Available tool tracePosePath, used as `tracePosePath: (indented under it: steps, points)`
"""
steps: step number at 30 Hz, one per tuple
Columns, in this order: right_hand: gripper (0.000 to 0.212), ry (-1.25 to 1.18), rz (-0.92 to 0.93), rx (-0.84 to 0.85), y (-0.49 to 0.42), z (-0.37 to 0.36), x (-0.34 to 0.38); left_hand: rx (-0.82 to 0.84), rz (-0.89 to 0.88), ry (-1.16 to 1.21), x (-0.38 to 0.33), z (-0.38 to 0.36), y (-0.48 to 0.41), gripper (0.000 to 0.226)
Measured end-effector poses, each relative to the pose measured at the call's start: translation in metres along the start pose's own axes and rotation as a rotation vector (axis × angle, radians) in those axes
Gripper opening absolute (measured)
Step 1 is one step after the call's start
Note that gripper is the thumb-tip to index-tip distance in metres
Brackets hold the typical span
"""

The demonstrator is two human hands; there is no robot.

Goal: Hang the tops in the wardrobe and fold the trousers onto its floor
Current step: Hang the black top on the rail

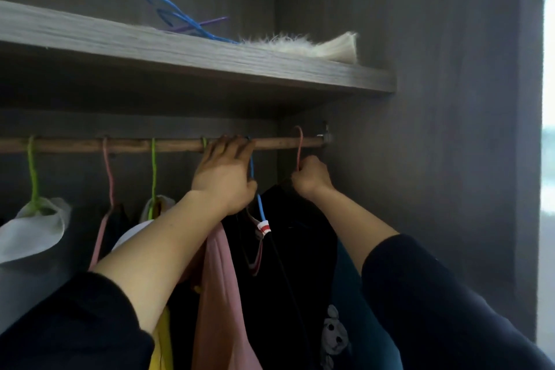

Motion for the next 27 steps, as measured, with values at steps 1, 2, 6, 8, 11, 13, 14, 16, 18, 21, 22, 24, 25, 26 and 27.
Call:
tracePosePath:
  steps: [1, 2, 6, 8, 11, 13, 14, 16, 18, 21, 22, 24, 25, 26, 27]
  points:
    - [0.021, 0.004, -0.003, 0.002, 0.0, -0.005, -0.002, -0.012, 0.006, 0.01, 0.0, 0.0, 0.0, 0.081]
    - [0.022, 0.01, -0.004, 0.009, 0.0, -0.011, -0.004, -0.019, 0.012, 0.021, 0.0, -0.001, 0.0, 0.082]
    - [0.008, 0.017, -0.004, 0.035, 0.001, -0.024, -0.008, 0.003, 0.03, 0.05, -0.001, -0.005, 0.003, 0.086]
    - [0.006, 0.053, 0.011, 0.056, 0.003, -0.024, -0.008, 0.02, 0.031, 0.055, -0.001, -0.006, 0.003, 0.087]
    - [0.017, 0.12, 0.074, 0.097, 0.014, -0.025, -0.01, 0.031, 0.045, 0.056, -0.003, -0.006, 0.005, 0.088]
    - [0.024, 0.141, 0.128, 0.085, 0.023, -0.024, -0.012, 0.033, 0.06, 0.05, -0.004, -0.004, 0.005, 0.088]
    - [0.024, 0.136, 0.159, 0.075, 0.029, -0.023, -0.013, 0.037, 0.064, 0.047, -0.005, -0.002, 0.005, 0.087]
    - [0.023, 0.146, 0.224, 0.034, 0.039, -0.019, -0.012, 0.052, 0.074, 0.036, -0.007, 0.002, 0.006, 0.083]
    - [0.026, 0.244, 0.276, -0.026, 0.051, -0.011, -0.012, 0.078, 0.097, 0.011, -0.012, 0.005, 0.012, 0.079]
    - [0.037, 0.385, 0.309, -0.044, 0.083, 0.002, -0.018, 0.144, 0.131, -0.011, -0.025, 0.009, 0.039, 0.07]
    - [0.041, 0.41, 0.32, -0.038, 0.097, 0.007, -0.022, 0.157, 0.123, -0.004, -0.031, 0.011, 0.05, 0.066]
    - [0.042, 0.448, 0.349, -0.035, 0.127, 0.017, -0.027, 0.157, 0.095, 0.044, -0.044, 0.019, 0.071, 0.061]
    - [0.042, 0.461, 0.361, -0.03, 0.143, 0.022, -0.029, 0.148, 0.08, 0.082, -0.051, 0.024, 0.081, 0.058]
    - [0.042, 0.472, 0.367, -0.023, 0.159, 0.027, -0.031, 0.134, 0.064, 0.12, -0.059, 0.03, 0.092, 0.056]
    - [0.043, 0.482, 0.367, -0.017, 0.176, 0.033, -0.033, 0.116, 0.046, 0.155, -0.067, 0.037, 0.103, 0.053]
Point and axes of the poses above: each hand's wrist, its own y-axis away from the middle knuckle, its own z-axis out of the back of the hand, x = y × z, the point moved 6 cm from there along -y, towards the middle knuckle
